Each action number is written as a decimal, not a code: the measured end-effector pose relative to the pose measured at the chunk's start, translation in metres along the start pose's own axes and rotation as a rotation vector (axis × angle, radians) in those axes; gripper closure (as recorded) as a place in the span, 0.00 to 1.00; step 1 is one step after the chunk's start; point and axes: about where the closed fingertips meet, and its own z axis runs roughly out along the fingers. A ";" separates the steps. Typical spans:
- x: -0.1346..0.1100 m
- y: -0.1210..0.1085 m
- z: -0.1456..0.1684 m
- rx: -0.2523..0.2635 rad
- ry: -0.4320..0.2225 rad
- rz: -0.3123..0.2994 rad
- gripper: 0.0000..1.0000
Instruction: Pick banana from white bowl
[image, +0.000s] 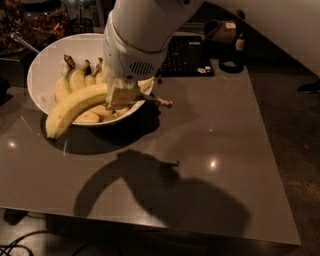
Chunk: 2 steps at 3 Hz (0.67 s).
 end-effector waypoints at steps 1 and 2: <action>-0.013 0.031 -0.007 0.020 -0.021 0.041 1.00; -0.013 0.035 -0.007 0.019 -0.019 0.042 1.00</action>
Offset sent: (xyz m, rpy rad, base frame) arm -0.0305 0.0003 -0.0015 0.0327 0.0047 -0.0304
